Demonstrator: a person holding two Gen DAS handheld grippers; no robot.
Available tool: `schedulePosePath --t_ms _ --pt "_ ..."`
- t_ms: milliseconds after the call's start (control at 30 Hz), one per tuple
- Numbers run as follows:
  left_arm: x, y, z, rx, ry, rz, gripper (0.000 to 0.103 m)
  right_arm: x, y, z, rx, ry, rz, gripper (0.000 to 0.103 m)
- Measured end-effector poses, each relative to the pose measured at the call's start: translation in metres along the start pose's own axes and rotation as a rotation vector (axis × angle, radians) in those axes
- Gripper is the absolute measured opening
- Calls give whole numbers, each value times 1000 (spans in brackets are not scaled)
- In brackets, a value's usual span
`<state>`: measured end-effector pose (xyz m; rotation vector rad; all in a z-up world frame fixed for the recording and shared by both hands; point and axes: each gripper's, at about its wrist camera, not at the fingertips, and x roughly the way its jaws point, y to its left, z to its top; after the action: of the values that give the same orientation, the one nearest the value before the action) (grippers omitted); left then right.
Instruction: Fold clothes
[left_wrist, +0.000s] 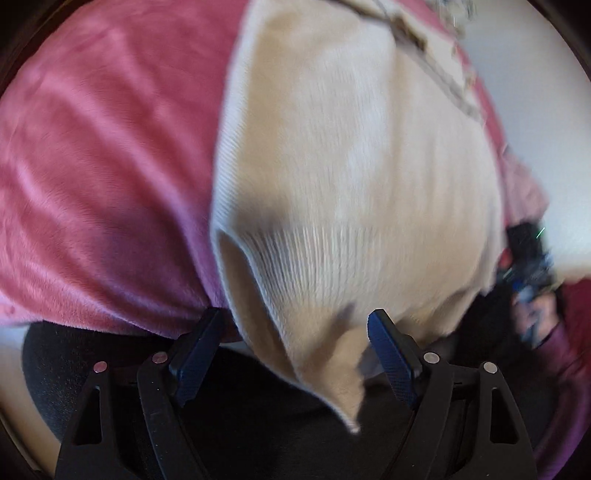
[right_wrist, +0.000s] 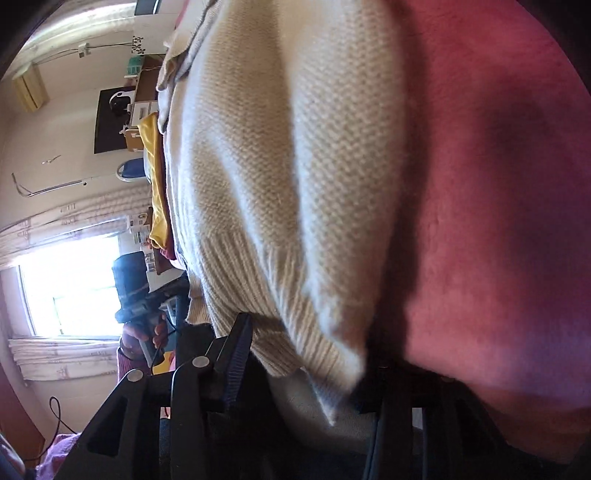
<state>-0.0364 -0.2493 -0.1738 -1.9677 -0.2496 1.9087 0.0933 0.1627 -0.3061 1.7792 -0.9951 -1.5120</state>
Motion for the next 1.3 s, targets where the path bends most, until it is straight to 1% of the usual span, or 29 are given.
schedulePosePath --t_ms 33,100,167,200,233,267,300,333,400,467,533,600,633,700,733,767,800,833,867,900,933,967,1067,1100,1133,1167,1200,1267,1300 --pt "5 -4 0 12 18 29 82 2 0 1 0 2 4 44" --pt "14 -11 0 36 41 60 82 1 -2 0 3 -6 2 38" --pt "18 -15 -1 54 52 66 82 -1 -7 -1 48 -18 -21 11" --pt "18 -15 -2 53 45 44 82 -4 -9 -3 68 -33 -3 7" --pt "16 -11 -3 37 37 12 73 -9 -10 -5 82 -57 29 6" --pt "13 -6 -5 7 26 -31 56 -16 -10 -7 89 -83 61 6" --pt "10 0 -6 -23 16 -74 48 -24 -8 -9 85 -105 97 6" --pt "7 5 -9 -51 3 -110 38 -31 -5 -11 80 -127 132 6" --pt "1 15 -15 -95 -29 -178 32 -52 0 -15 56 -163 156 6" --pt "-7 21 -22 -123 -65 -251 22 -68 4 -17 40 -194 153 6" --pt "-13 24 -29 -148 -99 -333 18 -83 8 -19 31 -223 148 6" --pt "-17 25 -35 -166 -128 -384 18 -84 8 -16 29 -230 125 6" --pt "-16 26 -37 -176 -127 -386 18 -85 8 -15 29 -233 114 6" --pt "-14 29 -41 -184 -109 -350 18 -82 7 -12 2 -220 55 8" --pt "-13 29 -42 -184 -101 -329 20 -81 7 -11 -11 -213 26 11" --pt "-13 29 -41 -182 -94 -311 24 -87 5 -13 -40 -191 -15 20" --pt "-12 29 -41 -180 -87 -293 26 -82 6 -11 -56 -178 -57 25" --pt "-12 29 -41 -184 -84 -287 35 -77 8 -8 -63 -167 -87 28" --pt "-11 29 -39 -193 -82 -295 45 -73 10 -6 -67 -151 -84 28" --pt "-8 29 -37 -201 -79 -302 49 -71 8 -4 -67 -135 -76 29" --pt "-5 26 -34 -207 -75 -297 56 -71 5 -4 -68 -122 -76 30" --pt "-1 22 -31 -212 -69 -285 59 -68 5 -3 -78 -108 -67 32" --pt "7 13 -29 -182 -61 -219 57 -65 -6 -1 -49 -53 -55 33" --pt "11 7 -26 -160 -53 -194 38 -63 -9 0 -23 -36 -45 33" --pt "15 3 -24 -141 -36 -177 6 -58 -9 0 0 -22 -44 30" --pt "16 4 -25 -137 -27 -186 6 -58 -8 0 -4 -15 -59 13" --pt "14 5 -28 -140 -28 -214 6 -58 -8 0 -9 -9 -74 4" --pt "6 9 -33 -152 -40 -260 6 -59 -4 -7 -21 20 -28 5" --pt "2 13 -36 -168 -50 -296 6 -60 -2 -11 -20 28 14 5"
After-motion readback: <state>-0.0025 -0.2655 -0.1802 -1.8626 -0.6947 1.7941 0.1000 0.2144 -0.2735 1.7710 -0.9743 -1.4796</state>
